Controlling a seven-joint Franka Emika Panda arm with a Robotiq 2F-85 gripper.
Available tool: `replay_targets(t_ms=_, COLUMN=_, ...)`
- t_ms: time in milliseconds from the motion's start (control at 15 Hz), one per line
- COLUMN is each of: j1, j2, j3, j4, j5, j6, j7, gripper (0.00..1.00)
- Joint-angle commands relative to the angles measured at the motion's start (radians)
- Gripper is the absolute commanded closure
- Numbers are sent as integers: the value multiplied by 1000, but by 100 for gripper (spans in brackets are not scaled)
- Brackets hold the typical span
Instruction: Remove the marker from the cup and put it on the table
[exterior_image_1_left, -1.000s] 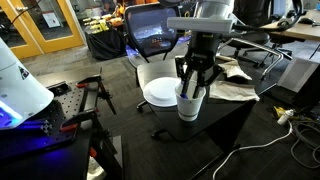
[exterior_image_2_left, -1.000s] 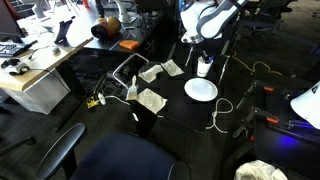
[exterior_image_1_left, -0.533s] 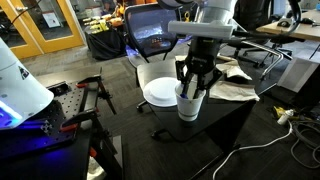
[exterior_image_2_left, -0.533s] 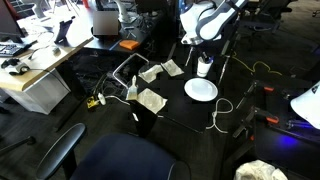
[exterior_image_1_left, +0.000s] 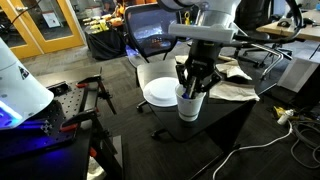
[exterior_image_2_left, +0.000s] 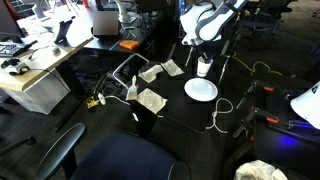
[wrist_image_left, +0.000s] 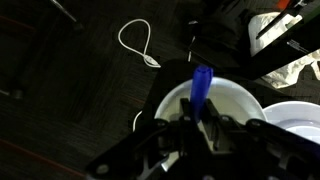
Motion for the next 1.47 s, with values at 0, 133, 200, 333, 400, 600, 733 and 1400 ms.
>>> replay_targets(t_ms=0, j1=3, j2=4, j3=-2, j4=27, j5=-14, j6=-44, j7=-3, gripper=97)
replay_targets(t_ms=133, j1=10, j2=-5, j3=-4, j4=22, j5=-22, j6=-50, j7=4, gripper=96)
replay_targets(t_ms=200, j1=14, j2=-13, j3=-4, j4=17, j5=-28, j6=-52, j7=9, gripper=96)
replay_targets(t_ms=333, j1=20, j2=-28, j3=-6, j4=10, j5=-39, j6=-59, j7=15, gripper=96)
replay_targets(t_ms=400, j1=22, j2=-35, j3=-6, j4=7, j5=-42, j6=-64, j7=14, gripper=96)
replay_targets(t_ms=600, j1=29, j2=-70, j3=-4, j4=-10, j5=-58, j6=-91, j7=9, gripper=96)
replay_targets(t_ms=733, j1=31, j2=-97, j3=0, j4=-20, j5=-64, j6=-110, j7=1, gripper=96)
replay_targets(t_ms=1400, j1=50, j2=-284, j3=12, j4=-136, j5=-90, j6=-186, j7=14, gripper=96)
